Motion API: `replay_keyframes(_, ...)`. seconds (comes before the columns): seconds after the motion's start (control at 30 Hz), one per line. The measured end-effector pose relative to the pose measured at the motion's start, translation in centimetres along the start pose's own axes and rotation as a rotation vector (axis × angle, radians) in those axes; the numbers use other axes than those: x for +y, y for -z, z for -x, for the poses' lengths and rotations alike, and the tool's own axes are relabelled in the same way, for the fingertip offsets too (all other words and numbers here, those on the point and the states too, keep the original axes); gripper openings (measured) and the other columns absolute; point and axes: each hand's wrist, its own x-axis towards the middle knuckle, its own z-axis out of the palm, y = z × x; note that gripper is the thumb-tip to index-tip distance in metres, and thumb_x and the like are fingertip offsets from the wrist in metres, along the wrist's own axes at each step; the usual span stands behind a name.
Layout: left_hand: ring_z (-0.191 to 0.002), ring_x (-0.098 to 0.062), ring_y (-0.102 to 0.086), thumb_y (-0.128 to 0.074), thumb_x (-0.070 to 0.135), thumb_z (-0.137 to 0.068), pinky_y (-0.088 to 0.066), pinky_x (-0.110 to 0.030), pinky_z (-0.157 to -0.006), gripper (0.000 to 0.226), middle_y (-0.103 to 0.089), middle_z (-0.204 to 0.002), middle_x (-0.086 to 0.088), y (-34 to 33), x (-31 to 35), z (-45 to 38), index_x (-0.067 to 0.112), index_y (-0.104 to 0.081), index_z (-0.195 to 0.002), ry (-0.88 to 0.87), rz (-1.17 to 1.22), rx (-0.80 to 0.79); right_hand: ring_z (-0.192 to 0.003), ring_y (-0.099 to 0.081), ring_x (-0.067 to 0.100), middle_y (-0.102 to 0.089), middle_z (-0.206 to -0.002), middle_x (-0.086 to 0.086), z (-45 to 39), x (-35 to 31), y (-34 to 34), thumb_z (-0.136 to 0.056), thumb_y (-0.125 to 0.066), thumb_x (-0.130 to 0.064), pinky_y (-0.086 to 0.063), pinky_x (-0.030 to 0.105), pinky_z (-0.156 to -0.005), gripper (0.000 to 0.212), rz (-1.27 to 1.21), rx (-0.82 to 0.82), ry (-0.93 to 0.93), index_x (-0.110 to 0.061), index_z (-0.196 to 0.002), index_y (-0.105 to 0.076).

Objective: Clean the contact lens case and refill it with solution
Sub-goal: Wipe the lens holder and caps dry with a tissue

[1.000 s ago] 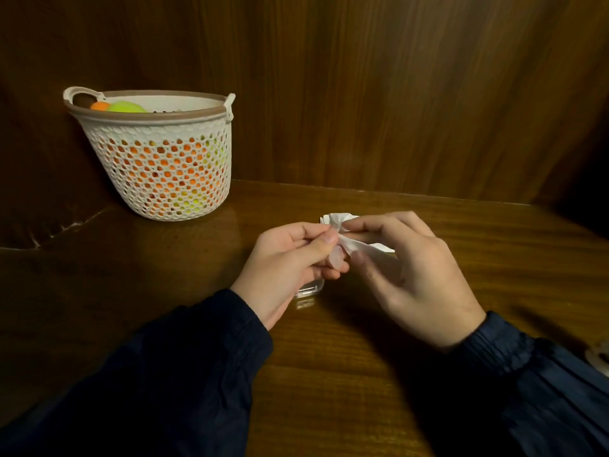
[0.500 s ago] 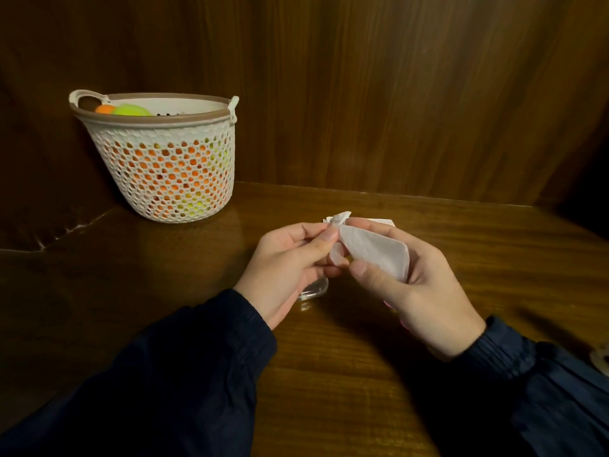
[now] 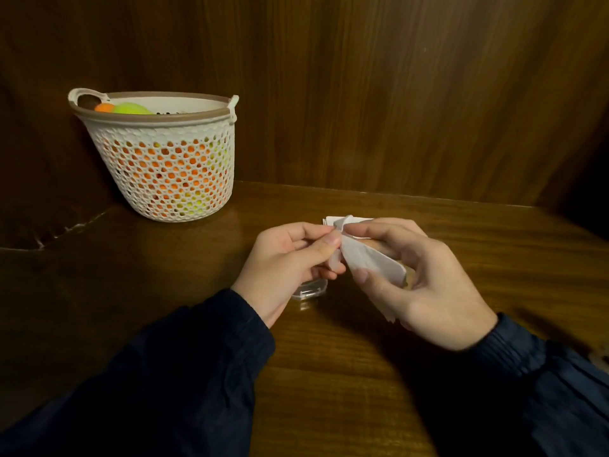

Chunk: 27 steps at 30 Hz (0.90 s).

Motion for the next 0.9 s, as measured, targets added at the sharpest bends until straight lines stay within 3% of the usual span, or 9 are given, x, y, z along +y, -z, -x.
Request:
replay_keyframes(0.07,-0.086,-0.022,-0.074,-0.074,0.021,-0.088,-0.061,-0.031,-0.078,0.033,-0.078,-0.105,-0.019,-0.1,0.2,0.0,0.004,-0.076,-0.116,-0.011,0.052,-0.034,-0.096,-0.067,-0.011,-0.071,-0.121,-0.018,0.3,0.2,0.3,-0.09,-0.08,-0.006,-0.049,0.003,-0.075,0.054,-0.187,-0.061,-0.023,-0.028,-0.136,-0.065)
replay_keyframes(0.13,-0.085,-0.02,-0.074,-0.075,0.025,-0.086,-0.061,-0.029,-0.078,0.038,-0.078,-0.104,-0.015,-0.1,0.3,-0.1,0.005,-0.076,-0.117,-0.019,0.111,-0.053,-0.091,-0.071,-0.004,-0.074,-0.12,-0.009,0.4,0.0,0.1,-0.09,-0.079,0.001,-0.052,0.007,-0.073,0.06,-0.378,-0.099,-0.024,-0.02,-0.143,-0.058)
replay_keyframes(0.23,-0.081,-0.016,-0.074,-0.074,0.025,-0.086,-0.061,-0.027,-0.075,0.034,-0.078,-0.096,-0.01,0.2,0.6,-0.2,0.007,-0.078,-0.115,-0.014,0.174,-0.054,-0.14,-0.053,0.01,-0.058,-0.15,-0.01,0.5,-0.2,-0.7,-0.085,-0.082,-0.01,-0.049,0.038,-0.111,0.072,-0.434,-0.095,-0.039,-0.026,-0.148,-0.052)
replay_keyframes(0.37,-0.079,-0.015,-0.073,-0.072,0.024,-0.088,-0.06,-0.026,-0.074,0.035,-0.078,-0.09,-0.009,0.4,0.5,-0.3,0.006,-0.076,-0.118,0.006,0.159,-0.017,-0.157,-0.007,-0.006,-0.015,-0.164,-0.035,0.4,-0.4,-1.4,-0.089,-0.081,-0.027,-0.026,0.041,-0.126,0.079,0.026,-0.095,-0.003,-0.045,-0.153,-0.039)
replay_keyframes(0.43,-0.081,-0.017,-0.073,-0.07,0.02,-0.094,-0.06,-0.028,-0.076,0.03,-0.078,-0.094,-0.012,0.4,0.4,-0.3,0.005,-0.075,-0.119,-0.007,0.107,0.008,-0.159,-0.003,-0.001,-0.02,-0.164,-0.025,0.1,-0.3,-1.2,-0.089,-0.079,-0.022,-0.018,0.04,-0.128,0.079,0.209,-0.077,0.052,-0.034,-0.156,-0.038)
replay_keyframes(0.57,-0.082,-0.02,-0.074,-0.071,0.016,-0.096,-0.059,-0.031,-0.078,0.023,-0.078,-0.09,-0.013,0.4,0.4,-0.2,0.006,-0.075,-0.116,-0.033,-0.003,0.057,-0.152,-0.017,-0.009,-0.038,-0.144,-0.03,-0.5,-0.1,-1.0,-0.087,-0.081,-0.021,-0.008,0.033,-0.131,0.073,0.299,-0.049,0.084,-0.027,-0.15,-0.046)
replay_keyframes(0.7,-0.084,-0.024,-0.073,-0.073,0.017,-0.094,-0.058,-0.037,-0.082,0.024,-0.077,-0.086,-0.013,0.3,0.5,-0.1,0.008,-0.076,-0.116,-0.049,-0.043,0.053,-0.119,-0.057,-0.012,-0.058,-0.128,-0.031,-0.3,0.1,-0.7,-0.085,-0.087,-0.022,-0.046,0.008,-0.096,0.063,-0.041,-0.019,-0.07,-0.04,-0.136,-0.056)
replay_keyframes(0.77,-0.087,-0.027,-0.074,-0.074,0.018,-0.093,-0.059,-0.039,-0.085,0.024,-0.079,-0.09,-0.013,0.1,0.5,0.0,0.009,-0.076,-0.115,-0.06,-0.071,0.046,-0.106,-0.07,0.0,-0.069,-0.121,-0.025,-0.4,0.2,-0.1,-0.084,-0.086,-0.015,-0.057,0.014,-0.079,0.059,-0.265,-0.048,-0.158,-0.037,-0.133,-0.062)
replay_keyframes(0.9,-0.095,-0.029,-0.078,-0.074,0.019,-0.093,-0.063,-0.042,-0.087,0.02,-0.082,-0.098,-0.008,-0.3,0.4,0.2,0.015,-0.077,-0.113,-0.112,-0.152,0.049,-0.109,-0.072,0.024,-0.076,-0.122,-0.001,-0.3,0.2,0.1,-0.076,-0.088,-0.011,-0.059,0.031,-0.078,0.058,-0.62,-0.05,-0.275,-0.024,-0.13,-0.07)
